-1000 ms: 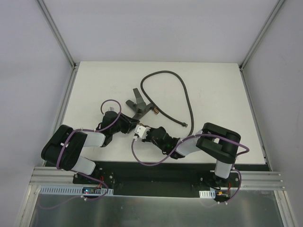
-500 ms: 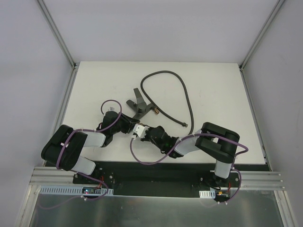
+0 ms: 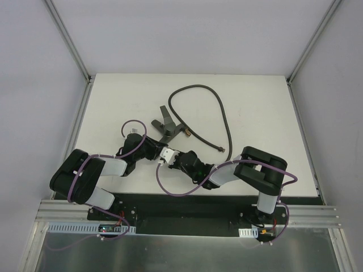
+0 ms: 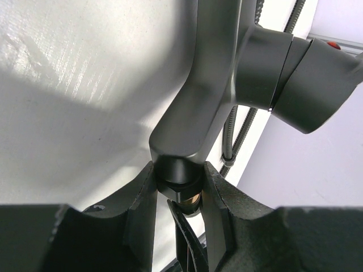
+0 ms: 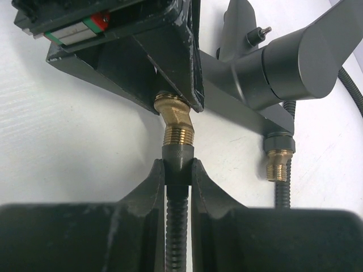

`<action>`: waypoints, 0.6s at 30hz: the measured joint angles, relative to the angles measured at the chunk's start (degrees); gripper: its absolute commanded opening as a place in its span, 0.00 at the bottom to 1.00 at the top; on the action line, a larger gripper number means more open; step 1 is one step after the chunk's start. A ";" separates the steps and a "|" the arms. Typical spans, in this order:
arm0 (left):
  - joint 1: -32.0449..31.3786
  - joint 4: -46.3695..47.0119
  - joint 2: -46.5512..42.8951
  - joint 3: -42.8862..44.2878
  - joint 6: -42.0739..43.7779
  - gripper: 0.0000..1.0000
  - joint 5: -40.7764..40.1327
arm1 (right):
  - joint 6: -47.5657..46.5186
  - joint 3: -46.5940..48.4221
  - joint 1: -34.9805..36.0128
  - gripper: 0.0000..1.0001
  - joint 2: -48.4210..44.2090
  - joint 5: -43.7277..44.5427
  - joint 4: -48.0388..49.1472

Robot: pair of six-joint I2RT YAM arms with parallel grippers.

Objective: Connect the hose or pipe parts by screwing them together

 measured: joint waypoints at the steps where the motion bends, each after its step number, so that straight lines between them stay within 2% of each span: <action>1: -0.11 0.07 0.07 0.00 -0.04 0.00 -0.07 | 0.09 0.00 0.00 0.01 0.00 0.02 0.02; 18: -0.98 0.61 0.81 -0.17 -0.17 0.00 -1.40 | 2.97 0.22 -0.13 0.01 0.87 0.66 0.33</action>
